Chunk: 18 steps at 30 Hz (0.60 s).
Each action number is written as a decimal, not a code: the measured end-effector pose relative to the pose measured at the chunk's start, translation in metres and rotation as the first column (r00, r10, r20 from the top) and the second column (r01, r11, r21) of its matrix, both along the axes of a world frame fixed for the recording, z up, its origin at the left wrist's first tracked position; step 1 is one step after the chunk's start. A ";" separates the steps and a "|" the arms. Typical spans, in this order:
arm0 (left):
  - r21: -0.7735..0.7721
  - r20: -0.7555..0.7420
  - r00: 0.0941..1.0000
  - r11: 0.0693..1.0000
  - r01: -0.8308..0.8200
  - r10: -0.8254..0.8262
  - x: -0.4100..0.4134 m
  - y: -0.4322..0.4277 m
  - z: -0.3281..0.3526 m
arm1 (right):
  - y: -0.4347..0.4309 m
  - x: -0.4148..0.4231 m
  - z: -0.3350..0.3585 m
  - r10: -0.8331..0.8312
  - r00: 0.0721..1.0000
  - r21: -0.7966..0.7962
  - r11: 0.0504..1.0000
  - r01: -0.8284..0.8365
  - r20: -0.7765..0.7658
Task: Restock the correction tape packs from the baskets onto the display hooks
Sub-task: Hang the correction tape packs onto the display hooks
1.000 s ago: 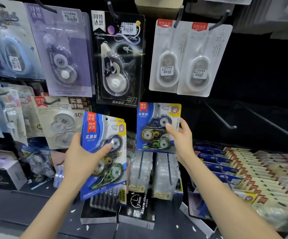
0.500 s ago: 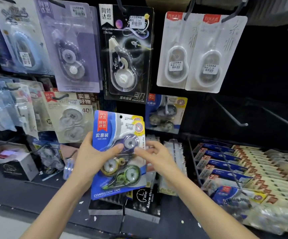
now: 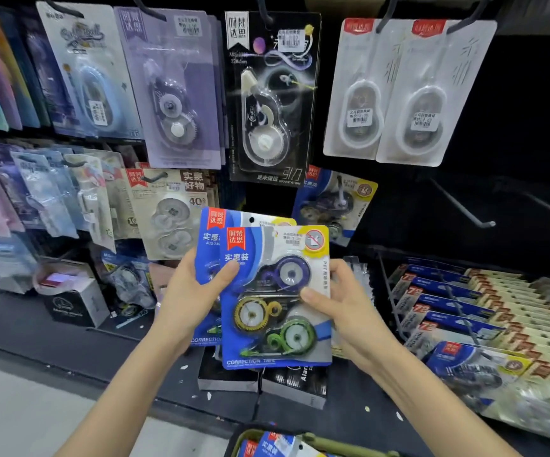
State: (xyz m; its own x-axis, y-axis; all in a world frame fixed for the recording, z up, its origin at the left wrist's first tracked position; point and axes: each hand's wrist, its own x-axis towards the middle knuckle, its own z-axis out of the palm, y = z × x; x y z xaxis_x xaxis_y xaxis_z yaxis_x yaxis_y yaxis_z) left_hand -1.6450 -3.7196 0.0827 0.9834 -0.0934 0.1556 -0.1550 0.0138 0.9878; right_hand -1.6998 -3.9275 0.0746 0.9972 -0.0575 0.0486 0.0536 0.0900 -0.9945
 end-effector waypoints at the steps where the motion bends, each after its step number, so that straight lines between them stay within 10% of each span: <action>1: 0.010 0.006 1.000 1.000 0.011 -0.012 -0.001 -0.001 -0.001 | -0.002 -0.005 0.003 -0.013 1.000 0.005 1.000 0.013 0.027; 18: 0.105 0.166 0.965 0.970 -0.220 0.201 0.007 -0.013 -0.003 | -0.058 -0.023 0.040 -0.364 0.877 -0.237 0.864 0.444 0.315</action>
